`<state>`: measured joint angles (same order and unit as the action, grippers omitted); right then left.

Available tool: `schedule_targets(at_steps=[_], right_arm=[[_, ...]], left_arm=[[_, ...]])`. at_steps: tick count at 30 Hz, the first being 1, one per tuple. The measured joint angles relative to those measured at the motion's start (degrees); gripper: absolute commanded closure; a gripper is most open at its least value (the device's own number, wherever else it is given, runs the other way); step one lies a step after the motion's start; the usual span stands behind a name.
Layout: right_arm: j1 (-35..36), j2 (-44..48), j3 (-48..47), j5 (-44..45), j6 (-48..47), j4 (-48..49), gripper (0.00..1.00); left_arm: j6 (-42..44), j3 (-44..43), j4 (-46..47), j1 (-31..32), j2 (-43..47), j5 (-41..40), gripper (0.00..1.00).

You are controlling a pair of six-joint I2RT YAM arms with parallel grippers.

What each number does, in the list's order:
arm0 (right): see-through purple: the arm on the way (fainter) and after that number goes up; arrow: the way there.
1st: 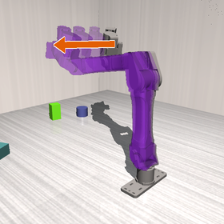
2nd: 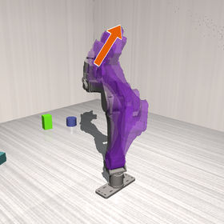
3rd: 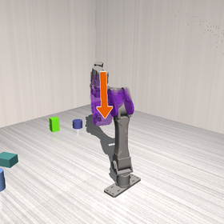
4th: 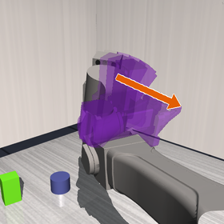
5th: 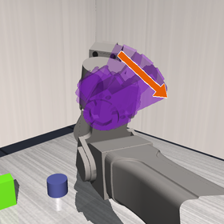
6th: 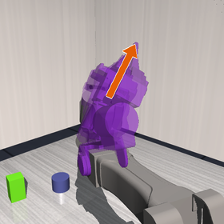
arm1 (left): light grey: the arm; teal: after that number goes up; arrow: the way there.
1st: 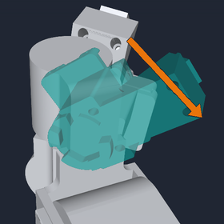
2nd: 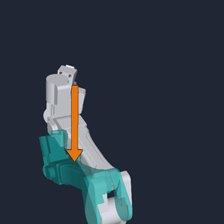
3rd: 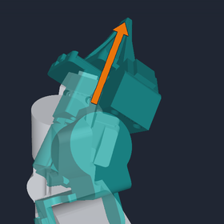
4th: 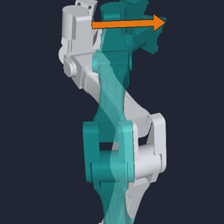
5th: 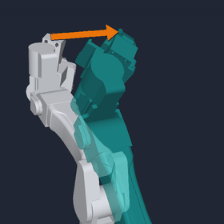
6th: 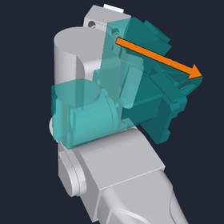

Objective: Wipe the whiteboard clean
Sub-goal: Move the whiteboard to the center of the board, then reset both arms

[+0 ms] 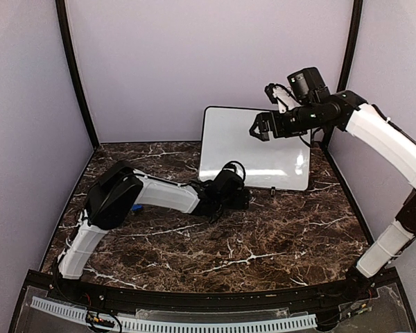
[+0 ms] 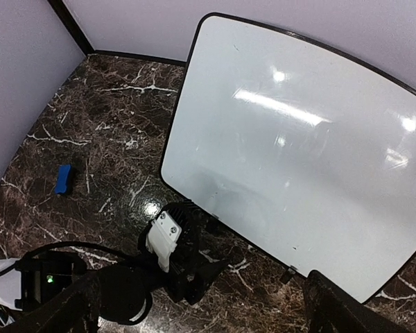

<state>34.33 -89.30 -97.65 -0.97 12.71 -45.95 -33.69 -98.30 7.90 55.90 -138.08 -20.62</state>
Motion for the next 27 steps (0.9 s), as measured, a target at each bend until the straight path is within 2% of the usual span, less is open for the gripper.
schedule_targets(at_steps=[7, 10, 17, 21, 27], right_arm=[[-0.17, 5.73, 8.61, 1.09, -0.87, 5.16, 0.01], [-0.22, 10.64, 16.52, 0.61, -1.03, 10.19, 0.01], [-0.22, 26.53, 39.23, 2.91, 0.83, 22.67, 0.01], [-0.22, 34.1, 48.19, 7.89, 1.2, 26.29, 0.01], [-0.22, 39.52, 55.06, 14.38, 1.01, 31.5, 0.02]], left_arm=[[1.9, 18.99, 3.21, 0.04, 13.0, 4.42, 0.01], [2.32, 29.4, 3.74, -0.07, 22.49, 5.81, 0.01], [3.67, 50.23, 5.38, -3.23, 50.88, 9.53, 0.01], [6.8, 54.53, 3.5, -6.99, 60.59, 11.47, 0.01], [11.41, 56.17, 1.44, -9.57, 65.85, 13.55, 0.01]])
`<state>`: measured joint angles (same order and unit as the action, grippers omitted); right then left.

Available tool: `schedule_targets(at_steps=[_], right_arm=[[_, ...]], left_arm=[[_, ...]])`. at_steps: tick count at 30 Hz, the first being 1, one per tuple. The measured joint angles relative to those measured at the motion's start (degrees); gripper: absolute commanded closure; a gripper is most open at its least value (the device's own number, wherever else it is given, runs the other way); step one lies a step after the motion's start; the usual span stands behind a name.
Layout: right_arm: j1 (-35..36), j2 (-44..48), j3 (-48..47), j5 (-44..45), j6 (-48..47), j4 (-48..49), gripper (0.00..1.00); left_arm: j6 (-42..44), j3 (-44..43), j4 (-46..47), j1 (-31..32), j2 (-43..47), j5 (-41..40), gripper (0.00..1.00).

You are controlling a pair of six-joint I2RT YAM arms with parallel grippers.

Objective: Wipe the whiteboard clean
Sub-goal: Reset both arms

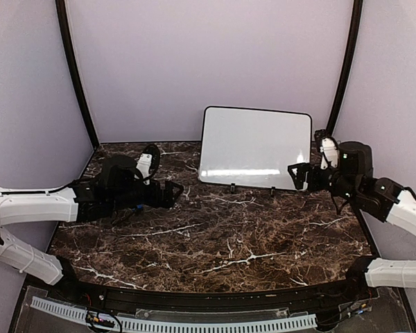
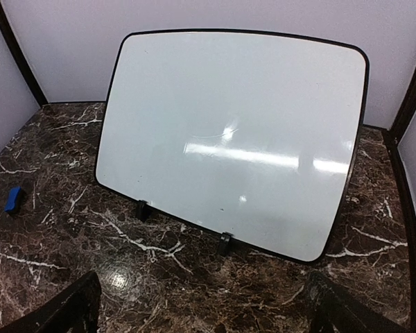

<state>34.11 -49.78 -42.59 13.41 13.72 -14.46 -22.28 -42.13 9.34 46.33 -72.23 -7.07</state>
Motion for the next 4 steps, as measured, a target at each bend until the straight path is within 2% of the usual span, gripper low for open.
schedule_targets(at_steps=[4], right_arm=[[0.0, 1.22, 1.05, 2.82, -0.39, 2.32, 0.01]], left_arm=[[1.53, -0.04, 0.2, 0.0, -1.64, 1.75, 0.01]])
